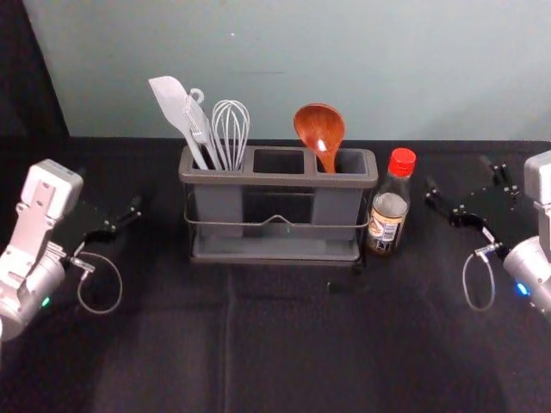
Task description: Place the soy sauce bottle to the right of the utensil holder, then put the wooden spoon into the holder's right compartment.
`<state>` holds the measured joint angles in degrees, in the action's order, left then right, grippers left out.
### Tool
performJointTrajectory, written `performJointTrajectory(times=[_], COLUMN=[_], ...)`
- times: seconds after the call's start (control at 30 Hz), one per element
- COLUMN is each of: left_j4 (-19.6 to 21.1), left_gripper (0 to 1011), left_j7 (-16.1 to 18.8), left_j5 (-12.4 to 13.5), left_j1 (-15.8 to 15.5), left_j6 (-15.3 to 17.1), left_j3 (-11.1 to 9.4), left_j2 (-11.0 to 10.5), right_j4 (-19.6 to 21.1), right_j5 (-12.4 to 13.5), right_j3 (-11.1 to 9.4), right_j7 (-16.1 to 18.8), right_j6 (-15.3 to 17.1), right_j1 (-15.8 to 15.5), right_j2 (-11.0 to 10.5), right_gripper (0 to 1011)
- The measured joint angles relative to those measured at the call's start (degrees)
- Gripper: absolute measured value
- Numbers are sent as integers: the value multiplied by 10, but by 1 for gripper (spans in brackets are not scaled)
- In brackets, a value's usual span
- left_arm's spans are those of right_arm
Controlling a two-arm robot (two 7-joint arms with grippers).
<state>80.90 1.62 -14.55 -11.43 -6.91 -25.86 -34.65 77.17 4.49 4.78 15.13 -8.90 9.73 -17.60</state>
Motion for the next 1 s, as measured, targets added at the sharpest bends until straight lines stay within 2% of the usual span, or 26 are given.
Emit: performJointTrajectory(times=[1.0], left_j4=[0], left_gripper=[1000], left_j7=[0], left_j5=[0], left_j1=[0], left_j6=[0], left_j3=[0], left_j2=[0], right_j4=[-4], right_j5=[-3], right_j3=[1], right_j7=[-2], right_j6=[-5], right_j1=[6], right_j2=[1], right_gripper=[1003])
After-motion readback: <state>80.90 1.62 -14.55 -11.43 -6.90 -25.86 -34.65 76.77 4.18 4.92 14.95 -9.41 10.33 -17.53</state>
